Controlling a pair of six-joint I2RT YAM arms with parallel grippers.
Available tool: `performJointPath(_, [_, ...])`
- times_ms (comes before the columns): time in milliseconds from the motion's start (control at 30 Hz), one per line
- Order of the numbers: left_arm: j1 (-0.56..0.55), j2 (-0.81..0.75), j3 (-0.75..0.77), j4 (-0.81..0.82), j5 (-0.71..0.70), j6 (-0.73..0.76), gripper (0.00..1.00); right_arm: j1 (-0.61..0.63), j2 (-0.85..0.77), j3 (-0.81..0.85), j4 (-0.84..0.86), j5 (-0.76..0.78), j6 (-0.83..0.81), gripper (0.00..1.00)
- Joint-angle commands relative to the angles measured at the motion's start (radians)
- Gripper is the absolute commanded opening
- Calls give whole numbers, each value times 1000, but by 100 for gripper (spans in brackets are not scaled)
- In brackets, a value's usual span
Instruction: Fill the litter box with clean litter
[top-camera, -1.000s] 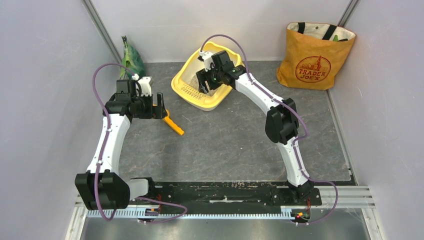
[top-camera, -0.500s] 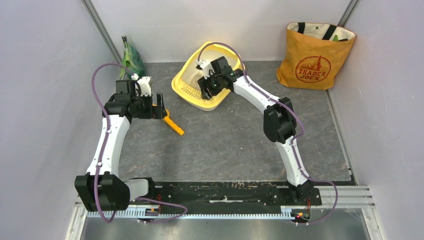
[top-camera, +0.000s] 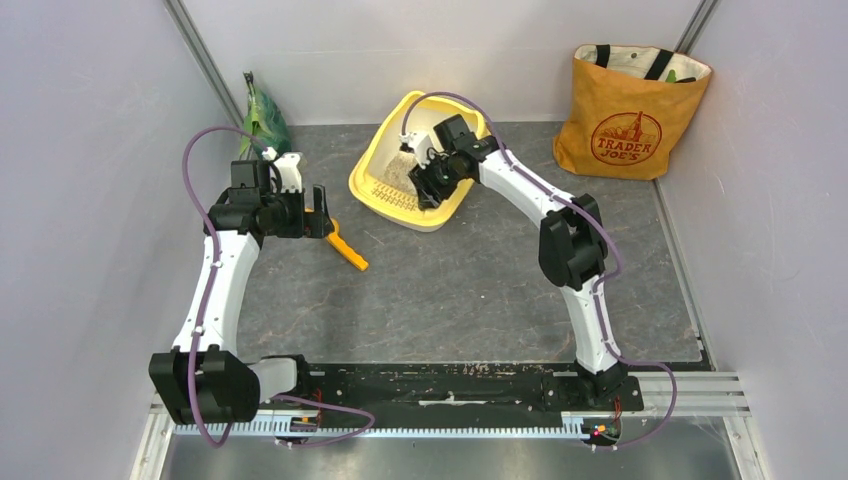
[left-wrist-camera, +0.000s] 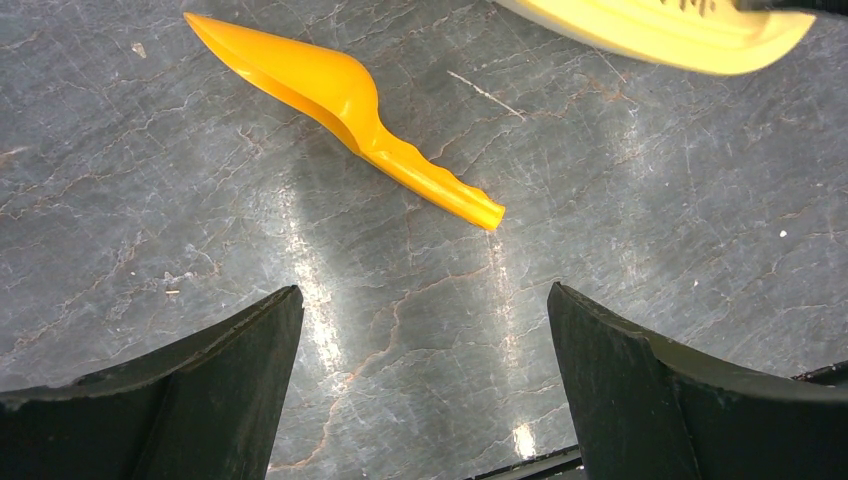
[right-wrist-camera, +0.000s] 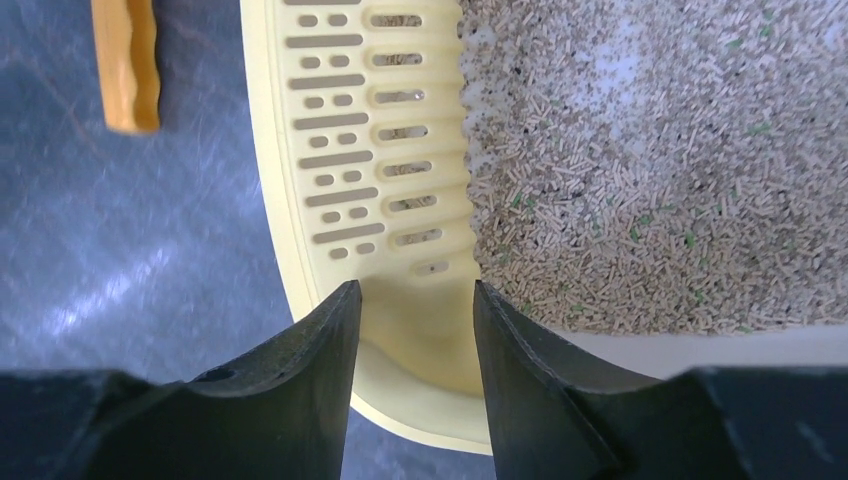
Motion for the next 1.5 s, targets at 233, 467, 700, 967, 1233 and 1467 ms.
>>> performJointPath(233, [-3, 3, 41, 18, 12, 43, 98, -58, -204, -289, -350, -82, -266, 50])
performJointPath(467, [-5, 28, 44, 31, 40, 41, 98, -101, -367, -552, -417, -94, -344, 50])
performJointPath(700, [-6, 50, 45, 47, 63, 36, 99, -132, -505, -727, -449, -88, -345, 50])
performJointPath(967, [-5, 65, 72, 46, -42, -8, 99, -175, -600, -833, -454, -95, -327, 52])
performJointPath(1233, [68, 184, 377, 93, -250, -156, 98, -175, -582, -595, -445, -141, -214, 84])
performJointPath(1467, [136, 430, 672, 202, -381, -156, 98, -174, -563, -468, -380, -172, -78, 94])
